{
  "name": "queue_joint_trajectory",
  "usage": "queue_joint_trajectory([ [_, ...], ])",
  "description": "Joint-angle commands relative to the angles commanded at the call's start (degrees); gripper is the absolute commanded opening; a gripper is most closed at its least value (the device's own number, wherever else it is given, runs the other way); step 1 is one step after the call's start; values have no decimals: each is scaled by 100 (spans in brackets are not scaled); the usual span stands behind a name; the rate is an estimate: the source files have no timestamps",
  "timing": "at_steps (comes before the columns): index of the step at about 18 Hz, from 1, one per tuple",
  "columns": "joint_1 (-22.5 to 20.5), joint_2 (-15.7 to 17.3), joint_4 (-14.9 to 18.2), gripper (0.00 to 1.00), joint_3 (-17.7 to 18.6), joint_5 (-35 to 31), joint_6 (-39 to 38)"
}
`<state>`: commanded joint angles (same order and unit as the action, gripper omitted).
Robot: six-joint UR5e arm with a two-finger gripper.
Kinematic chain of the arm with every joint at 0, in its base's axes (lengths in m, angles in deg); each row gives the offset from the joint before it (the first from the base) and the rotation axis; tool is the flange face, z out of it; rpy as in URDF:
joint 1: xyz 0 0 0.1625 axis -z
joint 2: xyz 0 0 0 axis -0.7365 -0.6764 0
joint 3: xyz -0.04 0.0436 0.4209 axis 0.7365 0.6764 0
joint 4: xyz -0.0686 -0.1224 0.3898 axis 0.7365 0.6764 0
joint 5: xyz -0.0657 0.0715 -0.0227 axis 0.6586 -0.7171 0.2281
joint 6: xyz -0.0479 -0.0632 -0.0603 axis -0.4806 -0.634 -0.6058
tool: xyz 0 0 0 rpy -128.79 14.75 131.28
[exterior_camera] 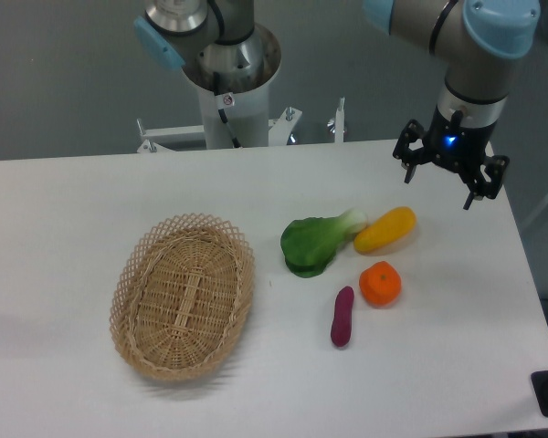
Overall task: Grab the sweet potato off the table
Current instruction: 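Move the open gripper over the purple sweet potato and descend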
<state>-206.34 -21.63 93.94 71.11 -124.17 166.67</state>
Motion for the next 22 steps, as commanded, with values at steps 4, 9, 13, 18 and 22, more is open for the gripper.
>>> queue_joint_trajectory([
  [4,61,-26,-96,100,44,9,-237],
  [9,132,-79,-176,100,114,18,-474],
  [13,404,-237,-211,100,123,0,-1063],
  [18,869,-711,-947,100,185,-9,-2362],
  [22,1186,-1265,-1712,100,193,-9,-2952],
])
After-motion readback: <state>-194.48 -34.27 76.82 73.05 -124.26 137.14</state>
